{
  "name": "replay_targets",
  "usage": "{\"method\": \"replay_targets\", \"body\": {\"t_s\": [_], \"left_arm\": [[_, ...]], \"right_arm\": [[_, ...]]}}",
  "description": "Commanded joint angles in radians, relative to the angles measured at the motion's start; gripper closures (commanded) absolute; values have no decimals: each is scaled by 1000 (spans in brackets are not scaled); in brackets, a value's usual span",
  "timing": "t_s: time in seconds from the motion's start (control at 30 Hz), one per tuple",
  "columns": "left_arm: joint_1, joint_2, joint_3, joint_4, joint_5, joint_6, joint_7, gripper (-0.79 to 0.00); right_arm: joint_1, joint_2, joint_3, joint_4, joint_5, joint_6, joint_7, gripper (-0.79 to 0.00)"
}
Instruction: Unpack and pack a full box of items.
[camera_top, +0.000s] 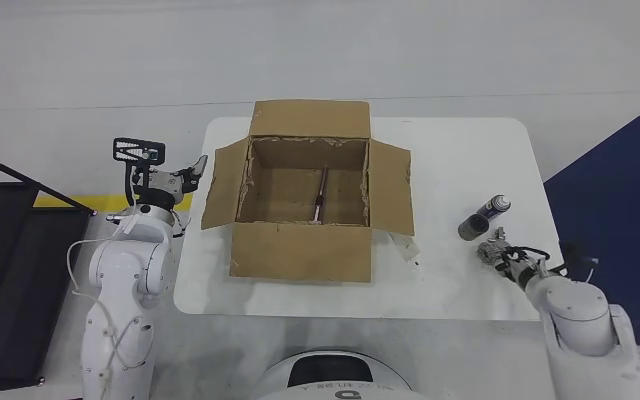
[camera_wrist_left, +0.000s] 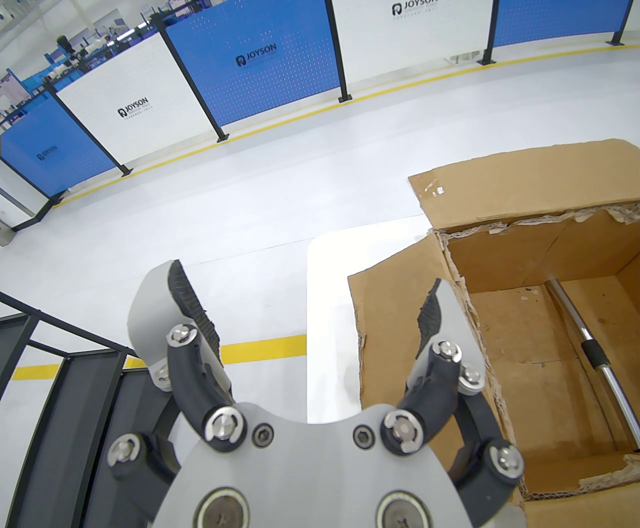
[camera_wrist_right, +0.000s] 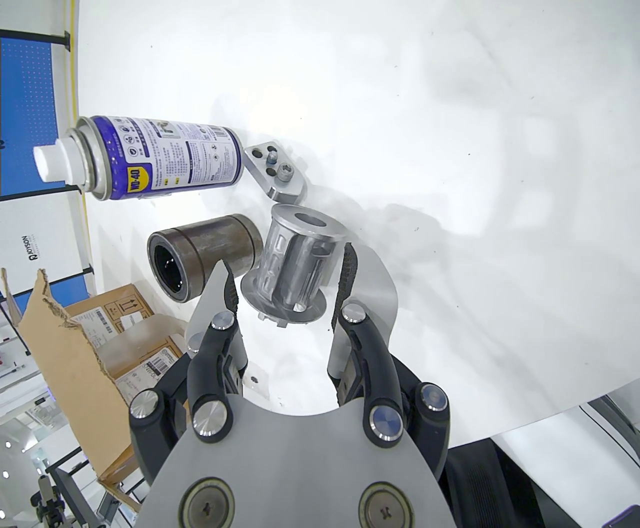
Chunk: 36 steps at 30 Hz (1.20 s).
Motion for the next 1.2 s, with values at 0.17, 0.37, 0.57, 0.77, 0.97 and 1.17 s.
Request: {"method": "replay_targets", "body": {"t_s": [0.17,0.37,0.57,0.77,0.97,1.17], "left_arm": [[0,0,0,0,0,0,0,-785],[0,0,0,0,0,0,0,-785],[0,0,0,0,0,0,0,-785],[0,0,0,0,0,0,0,-785],[0,0,0,0,0,0,0,-785],[0,0,0,0,0,0,0,-785]], "right_arm": [[48,7,-27,37,-45,47,30,-372],[79,13,-55,70,-90,80,61,-357],[67,15,-39,74,-73,60,67,0],[14,5,13,49,23,6,16,0],[-62,-16,101,14,215,-130,-58,0],[-131,-38,175,-4,426,-329,-103,0]]}}
